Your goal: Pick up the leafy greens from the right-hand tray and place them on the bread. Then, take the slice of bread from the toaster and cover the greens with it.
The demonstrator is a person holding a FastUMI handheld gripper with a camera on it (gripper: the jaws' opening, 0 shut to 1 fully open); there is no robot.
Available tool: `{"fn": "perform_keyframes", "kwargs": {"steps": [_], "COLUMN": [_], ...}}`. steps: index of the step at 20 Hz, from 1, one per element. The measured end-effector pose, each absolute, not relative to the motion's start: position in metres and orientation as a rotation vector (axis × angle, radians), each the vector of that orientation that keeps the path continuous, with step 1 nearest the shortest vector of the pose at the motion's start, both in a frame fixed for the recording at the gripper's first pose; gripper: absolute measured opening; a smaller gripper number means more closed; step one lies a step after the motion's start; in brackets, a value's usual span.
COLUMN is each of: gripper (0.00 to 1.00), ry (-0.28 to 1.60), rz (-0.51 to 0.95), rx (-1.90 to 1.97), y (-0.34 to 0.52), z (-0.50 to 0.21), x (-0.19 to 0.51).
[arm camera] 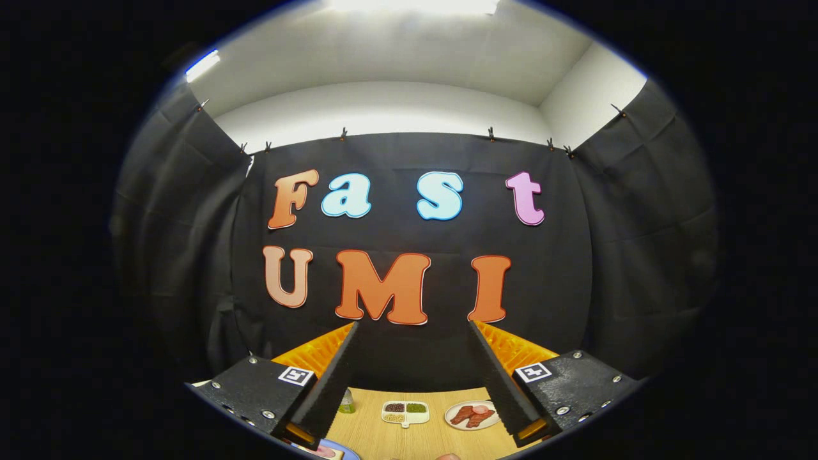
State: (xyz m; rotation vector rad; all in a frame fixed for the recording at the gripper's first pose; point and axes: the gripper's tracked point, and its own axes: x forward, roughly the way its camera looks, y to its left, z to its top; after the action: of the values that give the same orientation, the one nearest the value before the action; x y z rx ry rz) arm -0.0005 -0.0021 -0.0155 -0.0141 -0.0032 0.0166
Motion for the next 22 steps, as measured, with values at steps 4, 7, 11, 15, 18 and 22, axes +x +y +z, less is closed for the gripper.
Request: {"fn": "perform_keyframes", "kwargs": {"steps": [4,7,11,15,18,22], "gripper": [0.99,0.99,0.99,0.99,0.99,0.99], "ry": [-0.019,-0.029,0.041,0.160,0.234,0.370], "rz": [0.035,0.051,0.053,0.066,0.068,0.070], "rx": [-0.007,-0.005,-0.015,0.002,-0.013,-0.013], "y": [0.002,0.007,0.006,0.007,0.004,-0.001], "z": [-0.011,-0.014,-0.045,-0.088,-0.118,-0.171], "x": [-0.001,0.000,0.002,0.005,0.007,0.005]}}
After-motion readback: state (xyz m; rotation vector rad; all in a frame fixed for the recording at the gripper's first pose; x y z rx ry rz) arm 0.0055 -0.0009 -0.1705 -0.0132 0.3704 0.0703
